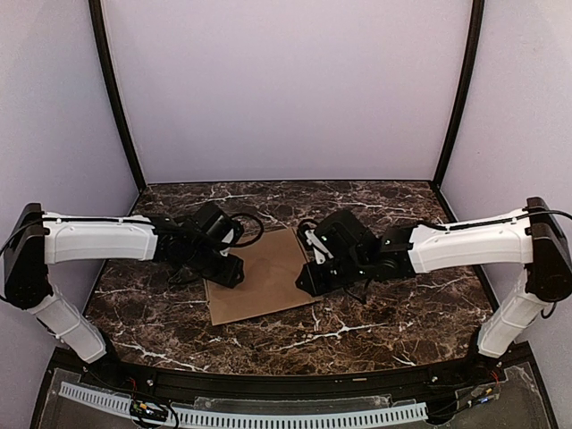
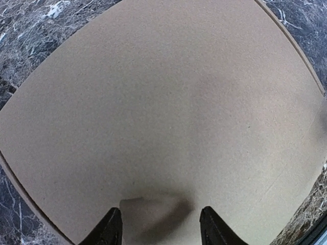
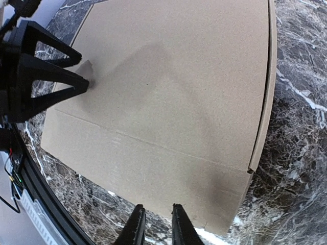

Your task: Fold the paper box

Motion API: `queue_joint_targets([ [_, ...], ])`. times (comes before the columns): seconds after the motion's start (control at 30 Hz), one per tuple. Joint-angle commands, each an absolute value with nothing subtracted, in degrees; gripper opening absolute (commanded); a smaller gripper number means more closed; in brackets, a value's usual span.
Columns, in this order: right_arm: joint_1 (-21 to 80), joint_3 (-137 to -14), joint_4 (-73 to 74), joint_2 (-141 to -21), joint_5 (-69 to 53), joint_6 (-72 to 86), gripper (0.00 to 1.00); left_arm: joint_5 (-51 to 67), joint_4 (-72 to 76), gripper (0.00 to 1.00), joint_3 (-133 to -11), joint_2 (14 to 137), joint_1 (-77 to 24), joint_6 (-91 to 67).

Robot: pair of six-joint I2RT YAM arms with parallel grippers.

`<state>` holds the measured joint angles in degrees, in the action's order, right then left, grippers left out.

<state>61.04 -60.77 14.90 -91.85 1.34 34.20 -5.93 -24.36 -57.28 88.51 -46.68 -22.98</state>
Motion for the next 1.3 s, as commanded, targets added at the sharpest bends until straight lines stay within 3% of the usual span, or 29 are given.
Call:
queue_joint_targets([
  [0.0,60.3,-57.9,14.1,-88.2,3.7,32.8,0.23,-5.6,-31.4,0.57,-60.6,83.2,-47.0,-21.6],
  [0.1,59.9,-55.3,13.1,-85.9,4.5,32.1,0.3,-8.9,-34.4,0.62,-63.7,81.7,-46.9,-19.5],
  [0.4,58.7,-45.3,8.1,-78.8,4.9,31.7,0.37,-11.9,-37.7,0.64,-72.5,88.7,-41.0,-14.7],
  [0.63,55.7,-40.5,3.9,-74.1,4.3,27.1,0.49,-9.2,-33.3,0.68,-71.6,92.8,-34.1,-14.9],
  [0.9,54.4,-36.9,-2.1,-73.9,-4.4,27.8,0.49,-4.6,-29.6,0.69,-69.9,96.4,-28.1,-16.3],
  [1.27,57.1,-34.8,-6.7,-76.5,-10.3,31.7,0.41,-2.7,-24.9,0.68,-65.3,99.9,-26.5,-17.9],
])
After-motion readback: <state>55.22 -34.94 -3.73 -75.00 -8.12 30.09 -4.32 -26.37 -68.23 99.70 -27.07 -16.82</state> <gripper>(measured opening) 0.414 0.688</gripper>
